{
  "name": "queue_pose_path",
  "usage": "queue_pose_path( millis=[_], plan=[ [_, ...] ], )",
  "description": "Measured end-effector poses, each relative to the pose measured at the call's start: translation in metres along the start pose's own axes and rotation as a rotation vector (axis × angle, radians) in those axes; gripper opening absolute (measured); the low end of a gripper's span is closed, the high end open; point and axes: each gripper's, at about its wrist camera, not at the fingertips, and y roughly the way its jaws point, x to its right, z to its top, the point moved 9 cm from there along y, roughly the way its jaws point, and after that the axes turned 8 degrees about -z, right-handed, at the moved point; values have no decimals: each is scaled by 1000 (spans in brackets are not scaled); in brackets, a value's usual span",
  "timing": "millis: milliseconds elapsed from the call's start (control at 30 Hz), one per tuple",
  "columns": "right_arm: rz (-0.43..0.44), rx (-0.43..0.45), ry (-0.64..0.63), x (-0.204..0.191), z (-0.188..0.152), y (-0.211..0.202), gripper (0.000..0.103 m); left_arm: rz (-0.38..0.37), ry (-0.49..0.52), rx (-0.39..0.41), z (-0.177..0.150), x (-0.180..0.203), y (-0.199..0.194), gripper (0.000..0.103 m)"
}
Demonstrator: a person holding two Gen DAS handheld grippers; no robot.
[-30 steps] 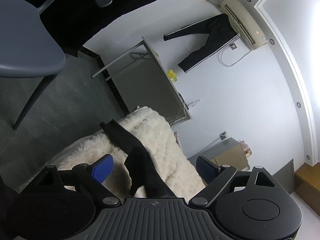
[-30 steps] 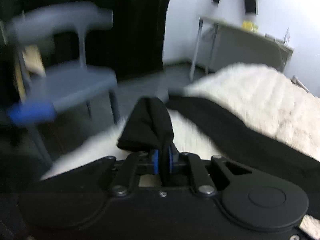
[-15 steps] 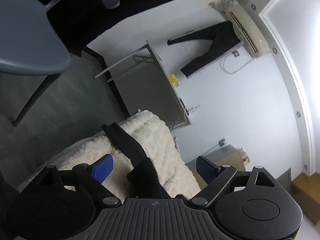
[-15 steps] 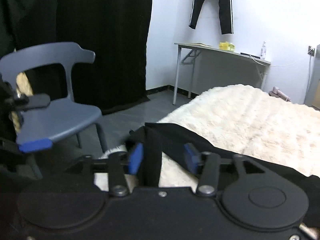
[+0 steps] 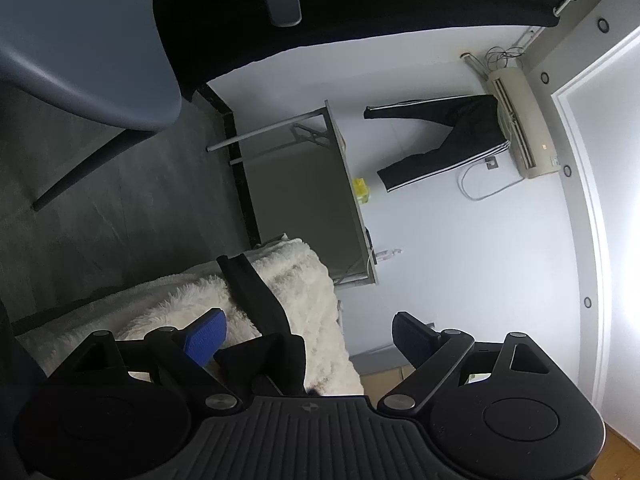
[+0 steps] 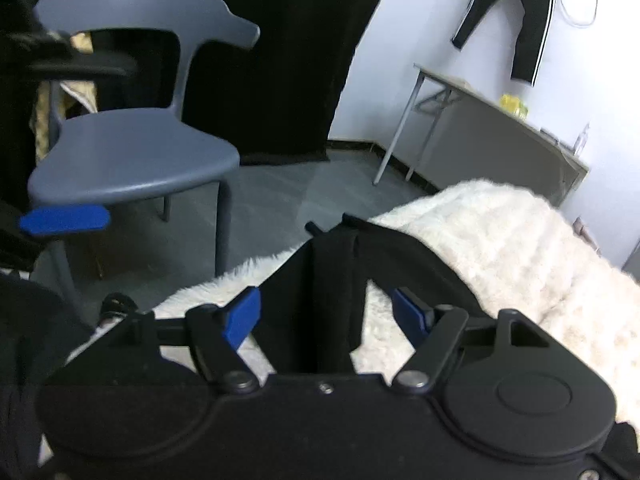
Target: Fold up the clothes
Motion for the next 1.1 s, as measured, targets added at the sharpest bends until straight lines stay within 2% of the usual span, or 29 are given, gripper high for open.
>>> queue_pose_path(
  millis=[67, 100, 233, 300, 333, 367, 400, 467, 500, 533, 567, 600, 633, 700, 767, 900, 933, 1033, 1100],
  plan=[
    [76, -46, 84, -1, 3, 14, 10, -3, -5, -14, -1, 0, 2, 87],
    [95, -68, 111, 0, 4, 18, 5, -2, -4, -17, -2, 0, 3, 87],
    [226, -39, 212, 10, 18, 8, 2, -8, -3, -11, -2, 0, 3, 88],
    [382, 103, 294, 24, 39, -24, 2, -10, -4, -6, -2, 0, 2, 88],
    [395, 114, 300, 25, 40, -29, 2, -11, -5, -5, -2, 0, 2, 88],
    [479, 186, 336, 34, 48, -45, 2, -12, -4, -4, -2, 1, 2, 88],
    [513, 219, 352, 40, 51, -53, 2, -12, -3, -4, -2, 1, 2, 88],
    [485, 203, 364, 53, 49, -49, 5, -12, 2, -7, -3, 1, 3, 88],
    [456, 142, 364, 56, 40, -37, 8, -12, 5, -9, -4, 1, 3, 88],
    [426, 78, 364, 58, 31, -25, 18, -12, 8, -11, -4, 2, 3, 88],
    [393, 22, 345, 58, 24, -16, 37, -11, 12, -13, -5, 2, 3, 88],
    [276, -81, 291, 59, 7, 0, 42, -11, 15, -14, -5, 2, 2, 88],
    [206, -110, 264, 61, -3, 5, 42, -11, 17, -14, -5, 2, 2, 88],
    [185, -93, 264, 65, -11, -2, 42, -8, 17, -13, -5, 2, 1, 88],
    [157, -52, 263, 74, -20, -19, 51, -6, 10, -10, -5, 1, 0, 87],
    [11, 39, 223, 105, -37, -60, 59, 3, -4, -10, -4, -2, 1, 88],
    [-34, 58, 233, 117, -49, -76, 68, 14, -1, -20, -5, -3, 3, 88],
    [-150, 126, 241, 145, -89, -127, 73, 52, 35, -91, -15, -3, 16, 92],
    [-170, 154, 131, 135, -140, -169, 76, 76, 89, -163, -26, -1, 29, 92]
  ],
)
